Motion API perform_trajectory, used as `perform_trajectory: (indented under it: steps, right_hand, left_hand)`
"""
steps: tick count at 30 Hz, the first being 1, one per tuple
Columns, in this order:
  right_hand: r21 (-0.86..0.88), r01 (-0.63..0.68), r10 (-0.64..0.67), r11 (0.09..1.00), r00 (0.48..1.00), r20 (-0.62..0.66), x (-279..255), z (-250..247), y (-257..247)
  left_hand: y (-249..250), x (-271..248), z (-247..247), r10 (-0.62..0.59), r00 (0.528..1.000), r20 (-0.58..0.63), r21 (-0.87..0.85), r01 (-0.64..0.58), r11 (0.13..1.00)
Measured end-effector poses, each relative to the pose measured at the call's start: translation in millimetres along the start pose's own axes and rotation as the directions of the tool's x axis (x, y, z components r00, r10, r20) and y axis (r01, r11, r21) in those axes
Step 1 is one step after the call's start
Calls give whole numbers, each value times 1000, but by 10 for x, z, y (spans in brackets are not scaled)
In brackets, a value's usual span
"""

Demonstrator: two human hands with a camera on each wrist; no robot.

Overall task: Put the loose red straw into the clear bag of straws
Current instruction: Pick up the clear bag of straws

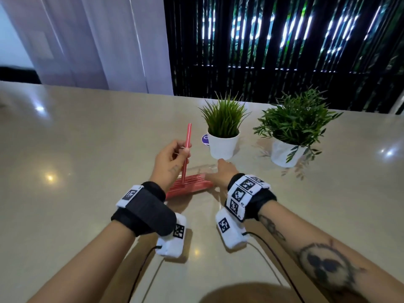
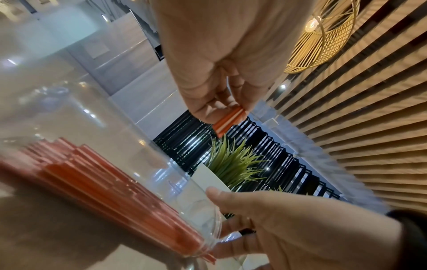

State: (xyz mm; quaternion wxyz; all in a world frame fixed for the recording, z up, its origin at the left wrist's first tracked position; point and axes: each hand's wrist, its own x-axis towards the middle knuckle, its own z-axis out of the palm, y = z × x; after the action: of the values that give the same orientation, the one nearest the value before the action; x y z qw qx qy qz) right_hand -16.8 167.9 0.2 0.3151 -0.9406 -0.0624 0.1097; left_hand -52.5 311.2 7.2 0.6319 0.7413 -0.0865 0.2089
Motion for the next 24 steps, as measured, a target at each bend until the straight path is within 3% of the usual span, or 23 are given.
perform_trajectory:
  steps: [6, 11, 16, 20, 24]
  right_hand:
    - [41, -80, 82, 996, 996, -46, 94, 55, -20]
    - [205, -102, 101, 973, 995, 18, 117, 68, -30]
    - [308, -42, 43, 951, 999, 2, 67, -10, -77]
    - [391, 37, -1, 920, 996, -92, 32, -39, -121]
    - [466, 82, -15, 881, 989, -147, 0, -55, -141]
  left_hand:
    - [-28, -36, -136, 9, 1000, -19, 4, -8, 1000]
    - [-10, -33, -212, 16, 998, -54, 18, -15, 1000]
    - [-10, -40, -228, 10, 997, -81, 81, -3, 997]
    - [-55, -6, -229, -89, 992, -95, 129, 101, 986]
    - [-139, -24, -226, -42, 991, -126, 277, 76, 958]
